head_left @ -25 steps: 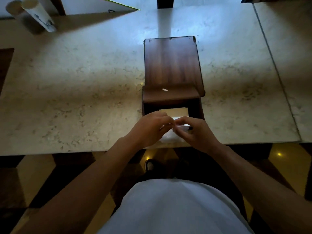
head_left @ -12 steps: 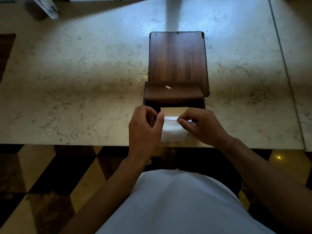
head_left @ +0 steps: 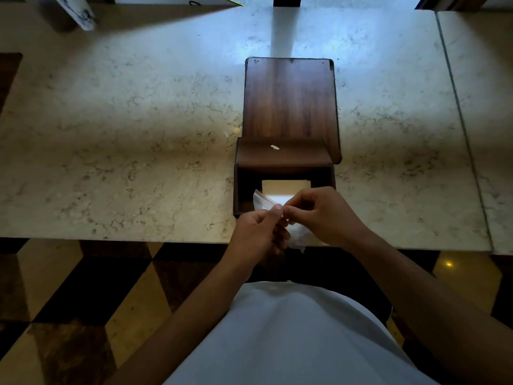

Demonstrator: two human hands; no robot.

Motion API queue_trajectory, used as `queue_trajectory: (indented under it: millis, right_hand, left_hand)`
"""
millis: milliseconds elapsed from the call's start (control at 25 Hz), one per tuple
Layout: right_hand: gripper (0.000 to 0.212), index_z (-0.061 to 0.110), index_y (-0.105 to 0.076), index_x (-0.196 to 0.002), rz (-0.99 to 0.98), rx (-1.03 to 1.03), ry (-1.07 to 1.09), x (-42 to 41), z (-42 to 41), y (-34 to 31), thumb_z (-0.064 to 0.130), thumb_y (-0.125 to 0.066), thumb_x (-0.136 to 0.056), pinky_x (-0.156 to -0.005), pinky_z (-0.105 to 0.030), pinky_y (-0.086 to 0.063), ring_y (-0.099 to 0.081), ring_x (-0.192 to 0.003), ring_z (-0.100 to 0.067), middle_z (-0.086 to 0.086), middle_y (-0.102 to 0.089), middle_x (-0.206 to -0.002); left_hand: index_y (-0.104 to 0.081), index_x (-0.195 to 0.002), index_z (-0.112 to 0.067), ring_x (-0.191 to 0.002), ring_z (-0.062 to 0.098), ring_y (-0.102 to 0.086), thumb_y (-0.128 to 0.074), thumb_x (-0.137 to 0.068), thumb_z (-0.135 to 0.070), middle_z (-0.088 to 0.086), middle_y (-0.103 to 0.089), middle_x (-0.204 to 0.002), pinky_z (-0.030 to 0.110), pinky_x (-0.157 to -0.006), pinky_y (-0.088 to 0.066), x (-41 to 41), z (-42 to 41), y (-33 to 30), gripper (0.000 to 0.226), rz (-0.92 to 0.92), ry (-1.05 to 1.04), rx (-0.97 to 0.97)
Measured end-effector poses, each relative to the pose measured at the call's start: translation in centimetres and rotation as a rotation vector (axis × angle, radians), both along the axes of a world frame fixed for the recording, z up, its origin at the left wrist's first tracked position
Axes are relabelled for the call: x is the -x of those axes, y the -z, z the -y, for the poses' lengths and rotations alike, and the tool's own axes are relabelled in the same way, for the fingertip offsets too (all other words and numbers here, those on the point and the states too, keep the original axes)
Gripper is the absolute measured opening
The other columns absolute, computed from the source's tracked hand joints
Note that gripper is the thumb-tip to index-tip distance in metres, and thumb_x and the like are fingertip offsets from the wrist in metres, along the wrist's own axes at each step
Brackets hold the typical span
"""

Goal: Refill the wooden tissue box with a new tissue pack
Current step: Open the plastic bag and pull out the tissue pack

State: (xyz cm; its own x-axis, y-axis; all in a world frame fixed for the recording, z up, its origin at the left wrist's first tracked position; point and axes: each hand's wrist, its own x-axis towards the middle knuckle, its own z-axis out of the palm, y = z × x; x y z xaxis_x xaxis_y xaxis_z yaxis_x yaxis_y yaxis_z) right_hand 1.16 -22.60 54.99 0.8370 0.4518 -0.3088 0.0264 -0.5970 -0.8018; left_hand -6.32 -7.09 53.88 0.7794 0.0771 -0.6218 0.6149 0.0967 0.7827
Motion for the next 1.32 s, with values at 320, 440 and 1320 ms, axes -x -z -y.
queue_trajectory:
  millis: [320,440,1320]
  right_hand:
    - [0.006,0.017,-0.077,-0.081,-0.243,-0.097,0.086,1.5,-0.1,0.7,0.019,-0.080,-0.086,-0.067,-0.015,-0.055,-0.073,-0.079,-0.009,0.000,-0.078,-0.085]
    - [0.006,0.018,-0.076,-0.081,-0.356,-0.178,0.087,1.5,0.3,0.4,0.016,-0.080,-0.086,-0.074,-0.023,-0.058,-0.075,-0.083,-0.013,-0.003,-0.079,-0.088]
    - [0.016,0.024,-0.065,-0.078,0.155,-0.010,0.064,4.2,-0.3,0.7,0.020,-0.077,-0.087,-0.061,-0.008,-0.048,-0.064,-0.069,0.001,0.016,-0.063,-0.069]
  left_hand:
    - [-0.068,-0.088,-0.005,-0.055,0.014,-0.065,-0.056,-0.101,-0.032,0.002,-0.070,-0.063,0.029,-0.059,-0.057,0.4,-0.6,0.4,0.032,0.029,0.038,-0.115]
    - [-0.068,-0.093,-0.003,-0.061,0.015,-0.067,-0.053,-0.103,-0.028,0.010,-0.072,-0.072,0.028,-0.061,-0.058,0.4,-0.8,0.2,0.030,0.046,0.077,-0.098]
    - [-0.063,-0.059,-0.025,-0.038,-0.002,-0.051,-0.055,-0.098,-0.017,-0.018,-0.055,-0.042,0.008,-0.038,-0.034,0.6,0.3,-0.4,0.040,0.097,0.134,-0.278]
